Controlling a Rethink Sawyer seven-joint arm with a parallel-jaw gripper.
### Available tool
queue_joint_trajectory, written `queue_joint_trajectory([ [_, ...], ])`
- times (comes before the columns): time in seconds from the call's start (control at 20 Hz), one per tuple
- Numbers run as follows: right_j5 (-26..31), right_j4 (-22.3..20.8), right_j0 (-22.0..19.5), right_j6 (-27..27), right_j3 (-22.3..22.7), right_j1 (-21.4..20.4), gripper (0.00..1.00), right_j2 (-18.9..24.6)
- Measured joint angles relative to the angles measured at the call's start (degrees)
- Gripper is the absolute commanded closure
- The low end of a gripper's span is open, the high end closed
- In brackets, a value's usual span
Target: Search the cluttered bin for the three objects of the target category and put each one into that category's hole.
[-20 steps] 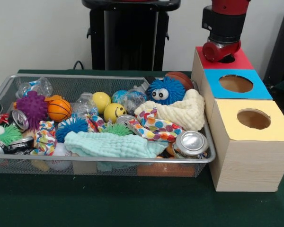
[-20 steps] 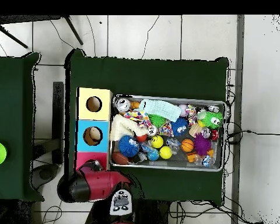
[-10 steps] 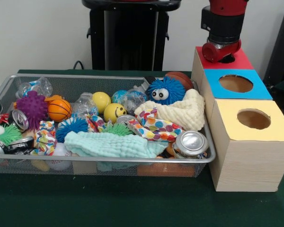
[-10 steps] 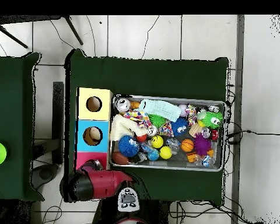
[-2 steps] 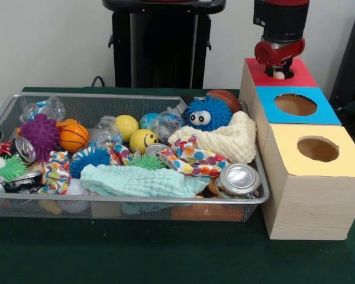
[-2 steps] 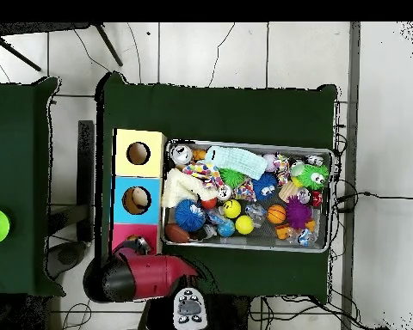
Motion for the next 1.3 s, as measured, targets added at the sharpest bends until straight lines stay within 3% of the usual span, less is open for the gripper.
queue_joint_trajectory([
  [0.35,3.3,1.1,0.8,0.0,0.8,-4.2,0.0,-0.9],
  [1.15,3.2,1.2,0.8,0.0,1.0,-3.8,0.0,-0.9],
  [1.2,3.2,1.2,0.8,0.0,1.0,-3.9,1.0,-0.9],
  [1.3,3.2,1.2,0.5,0.0,1.4,-4.2,1.0,-0.8],
])
